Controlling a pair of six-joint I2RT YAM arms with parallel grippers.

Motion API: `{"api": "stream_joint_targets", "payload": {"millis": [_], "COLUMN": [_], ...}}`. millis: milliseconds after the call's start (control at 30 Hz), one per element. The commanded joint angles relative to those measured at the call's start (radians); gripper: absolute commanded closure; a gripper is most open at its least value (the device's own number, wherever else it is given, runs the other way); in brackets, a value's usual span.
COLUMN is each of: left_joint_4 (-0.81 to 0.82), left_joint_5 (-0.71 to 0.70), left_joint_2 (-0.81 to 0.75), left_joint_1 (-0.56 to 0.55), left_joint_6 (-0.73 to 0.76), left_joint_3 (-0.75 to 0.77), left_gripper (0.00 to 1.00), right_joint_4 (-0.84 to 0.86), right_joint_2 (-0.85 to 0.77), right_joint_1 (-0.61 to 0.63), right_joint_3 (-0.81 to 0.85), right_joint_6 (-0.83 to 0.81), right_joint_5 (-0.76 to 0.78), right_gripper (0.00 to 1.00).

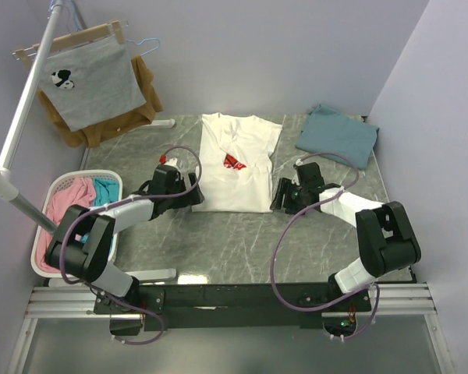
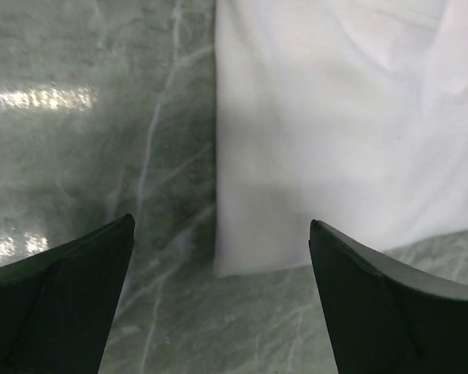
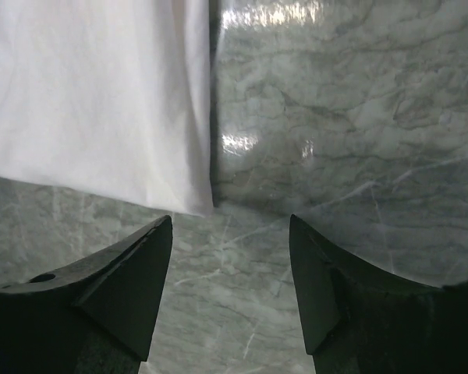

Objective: Fold and stack the t-shirts
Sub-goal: Grab one side of the 2/3 rectangular tshirt with both arms

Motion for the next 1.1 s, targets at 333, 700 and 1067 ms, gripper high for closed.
{"api": "stream_joint_targets", "payload": {"millis": [333, 700, 1067], "left_joint_4": [0.16, 0.298, 0.109], "left_joint_5": [0.305, 0.337, 0.299], "left_joint_2": [-0.03, 0.077, 0.018], "left_joint_1": [0.003, 0.003, 0.001], "left_joint_6": [-0.062, -0.082, -0.085], "left_joint_3": [-0.155, -0.197, -0.174], "left_gripper": [0.01, 0.27, 0.99], "right_joint_4": [0.168, 0.271, 0.211], "right_joint_2": [0.122, 0.267, 0.101], "right_joint_1": [-0.03, -0.03, -0.03], "right_joint_3": [-0.033, -0.031, -0.135], "right_joint_6": [0.06, 0.097, 0.095], "right_joint_5": [-0.265, -0.31, -0.207], "right_gripper": [0.32, 0.59, 0.94]}}
